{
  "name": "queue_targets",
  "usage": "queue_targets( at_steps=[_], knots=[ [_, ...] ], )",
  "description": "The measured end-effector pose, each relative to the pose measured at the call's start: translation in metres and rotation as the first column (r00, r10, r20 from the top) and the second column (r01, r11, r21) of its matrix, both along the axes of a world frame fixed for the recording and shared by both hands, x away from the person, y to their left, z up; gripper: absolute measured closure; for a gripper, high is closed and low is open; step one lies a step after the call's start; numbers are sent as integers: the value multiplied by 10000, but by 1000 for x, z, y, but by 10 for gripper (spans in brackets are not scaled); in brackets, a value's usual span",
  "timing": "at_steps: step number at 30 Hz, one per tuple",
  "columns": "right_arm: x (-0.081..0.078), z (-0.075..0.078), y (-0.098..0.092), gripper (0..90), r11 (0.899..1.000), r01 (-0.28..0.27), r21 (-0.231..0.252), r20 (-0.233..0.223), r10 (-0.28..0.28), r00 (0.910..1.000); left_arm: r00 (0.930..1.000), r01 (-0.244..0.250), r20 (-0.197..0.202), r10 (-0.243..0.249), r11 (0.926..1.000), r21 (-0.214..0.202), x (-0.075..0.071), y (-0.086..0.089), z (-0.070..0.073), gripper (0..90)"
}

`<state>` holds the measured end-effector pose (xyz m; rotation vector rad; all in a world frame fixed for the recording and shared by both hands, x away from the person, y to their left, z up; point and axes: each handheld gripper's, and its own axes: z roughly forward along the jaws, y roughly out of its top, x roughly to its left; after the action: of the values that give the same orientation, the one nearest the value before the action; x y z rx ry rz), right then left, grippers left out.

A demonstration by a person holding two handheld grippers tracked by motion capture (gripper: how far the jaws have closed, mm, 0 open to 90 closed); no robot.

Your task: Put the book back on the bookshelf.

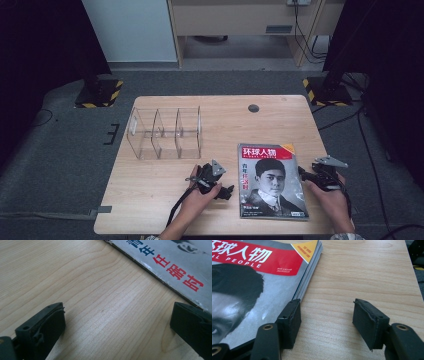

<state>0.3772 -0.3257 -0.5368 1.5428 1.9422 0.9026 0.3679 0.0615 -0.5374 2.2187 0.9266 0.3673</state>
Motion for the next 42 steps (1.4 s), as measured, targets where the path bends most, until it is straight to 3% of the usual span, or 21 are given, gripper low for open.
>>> queue_targets(
  at_steps=[8, 14, 17, 25, 35, 42],
  knots=[
    [0, 2, -7, 302, 9982, 600, 40, -96, -599, 9982, 10000, -62, 23, 62, 10000, -11, -1, 0, 0, 0],
    [-6, 14, -2, 262, 9984, 482, 280, 167, -486, 9987, 10000, -82, 49, 83, 9998, -192, -3, -2, 2, 37],
    [-9, 22, 7, 221, 9983, -35, 580, 337, 15, 9994, 9998, -38, 173, 46, 9989, -458, -5, -4, 5, 45],
    [-10, 21, 24, 161, 9953, -833, 497, 142, 827, 9965, 9991, 305, 320, -273, 9940, -1047, -16, -13, 12, 52],
    [-9, 17, 30, 126, 9891, -1342, 611, -141, 1352, 9907, 9968, 739, 392, -700, 9911, -1109, -27, -28, 11, 65],
    [-8, 13, 35, 92, 9795, -1916, 615, -358, 1940, 9803, 9958, 852, 440, -803, 9887, -1235, -30, -30, 13, 126]
  ],
)
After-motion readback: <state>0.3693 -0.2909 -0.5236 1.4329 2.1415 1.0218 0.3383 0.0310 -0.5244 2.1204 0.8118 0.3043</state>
